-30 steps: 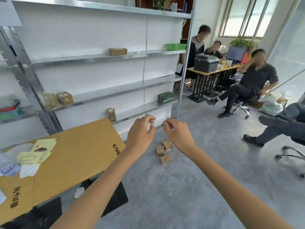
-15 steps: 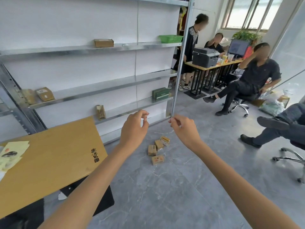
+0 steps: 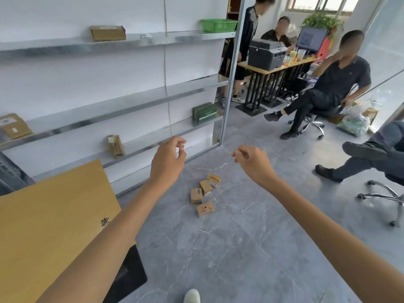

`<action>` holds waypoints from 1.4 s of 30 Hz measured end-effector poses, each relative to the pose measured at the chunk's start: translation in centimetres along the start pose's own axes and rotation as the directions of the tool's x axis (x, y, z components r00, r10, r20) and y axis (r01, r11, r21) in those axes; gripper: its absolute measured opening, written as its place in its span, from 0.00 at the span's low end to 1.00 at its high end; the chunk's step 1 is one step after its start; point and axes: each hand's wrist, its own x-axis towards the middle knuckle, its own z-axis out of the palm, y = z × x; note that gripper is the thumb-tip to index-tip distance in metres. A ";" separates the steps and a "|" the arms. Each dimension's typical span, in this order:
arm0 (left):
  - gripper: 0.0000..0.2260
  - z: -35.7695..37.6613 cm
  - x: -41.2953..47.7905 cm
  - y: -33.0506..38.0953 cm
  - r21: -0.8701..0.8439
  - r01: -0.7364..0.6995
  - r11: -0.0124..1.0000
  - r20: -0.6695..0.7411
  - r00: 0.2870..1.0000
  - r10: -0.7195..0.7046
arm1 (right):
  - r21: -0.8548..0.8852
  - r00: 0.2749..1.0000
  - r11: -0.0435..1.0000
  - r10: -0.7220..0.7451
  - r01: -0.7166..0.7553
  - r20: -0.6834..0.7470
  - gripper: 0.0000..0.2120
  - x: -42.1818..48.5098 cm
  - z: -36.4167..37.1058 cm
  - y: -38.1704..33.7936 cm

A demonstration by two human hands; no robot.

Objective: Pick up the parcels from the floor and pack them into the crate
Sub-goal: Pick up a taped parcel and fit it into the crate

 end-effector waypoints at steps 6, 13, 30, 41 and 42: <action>0.10 1.8 7.1 -3.5 -0.009 -0.016 1.000 0.052 0.999 0.017 | -0.026 0.999 0.999 0.047 -0.047 0.004 0.12 6.7 2.2 0.9; 0.10 5.4 13.3 -7.4 0.007 -0.010 1.000 0.123 0.992 0.009 | -0.012 0.989 0.990 0.139 -0.139 0.051 0.12 12.9 5.1 3.2; 0.10 24.6 32.8 -21.4 0.159 0.381 0.911 0.322 0.852 -0.413 | -0.006 0.862 0.914 0.385 -0.406 0.331 0.13 39.3 17.2 18.2; 0.10 47.0 31.7 -44.2 0.228 0.671 0.705 0.436 0.577 -0.691 | -0.095 0.612 0.758 0.588 -0.646 0.529 0.14 45.5 44.3 35.7; 0.10 49.8 30.6 -47.2 0.240 0.693 0.680 0.446 0.543 -0.711 | -0.098 0.582 0.734 0.605 -0.672 0.543 0.14 45.1 47.7 38.2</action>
